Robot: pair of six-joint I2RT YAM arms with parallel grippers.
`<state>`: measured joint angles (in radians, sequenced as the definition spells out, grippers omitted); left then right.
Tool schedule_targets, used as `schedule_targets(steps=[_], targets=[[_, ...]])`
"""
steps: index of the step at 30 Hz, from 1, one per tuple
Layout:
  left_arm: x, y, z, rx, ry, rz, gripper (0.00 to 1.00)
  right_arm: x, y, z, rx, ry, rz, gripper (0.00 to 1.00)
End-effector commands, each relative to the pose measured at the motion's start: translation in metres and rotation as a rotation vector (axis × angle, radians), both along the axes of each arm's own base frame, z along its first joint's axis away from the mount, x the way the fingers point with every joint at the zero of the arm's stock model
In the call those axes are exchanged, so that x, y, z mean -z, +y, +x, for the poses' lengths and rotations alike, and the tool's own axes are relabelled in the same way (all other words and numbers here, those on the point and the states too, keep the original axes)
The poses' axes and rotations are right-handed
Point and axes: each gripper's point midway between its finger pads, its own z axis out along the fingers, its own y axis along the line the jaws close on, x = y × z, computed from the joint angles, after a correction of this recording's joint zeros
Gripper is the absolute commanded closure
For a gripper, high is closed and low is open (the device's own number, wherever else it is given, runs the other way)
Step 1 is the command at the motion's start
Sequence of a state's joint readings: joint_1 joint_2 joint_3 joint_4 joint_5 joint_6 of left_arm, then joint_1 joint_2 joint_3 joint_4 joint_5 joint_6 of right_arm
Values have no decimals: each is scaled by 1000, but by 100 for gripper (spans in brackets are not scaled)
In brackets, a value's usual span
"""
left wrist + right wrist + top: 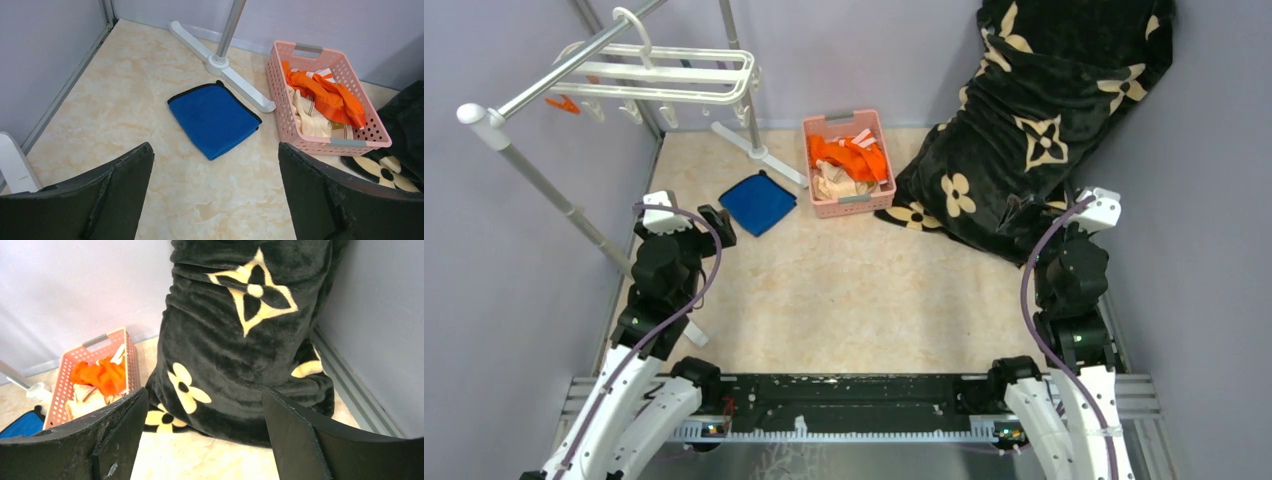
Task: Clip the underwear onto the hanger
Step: Pick up the underwear from the bin.
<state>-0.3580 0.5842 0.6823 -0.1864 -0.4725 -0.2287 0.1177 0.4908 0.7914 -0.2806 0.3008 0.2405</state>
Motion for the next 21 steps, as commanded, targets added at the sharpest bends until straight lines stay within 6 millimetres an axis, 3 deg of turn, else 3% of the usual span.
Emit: schedule_targets(steps=[1, 10, 17, 21], targets=[[-9, -2, -1, 19, 6, -15, 1, -28, 10, 0, -66, -46, 10, 15], [-10, -4, 2, 30, 24, -15, 1, -22, 16, 13, -94, 30, 44, 7], [-8, -9, 7, 51, 49, -6, 1, 21, 36, 47, -174, 249, 85, 6], [2, -17, 11, 95, 88, 22, 1, 42, 41, 72, -186, 335, 93, 6]])
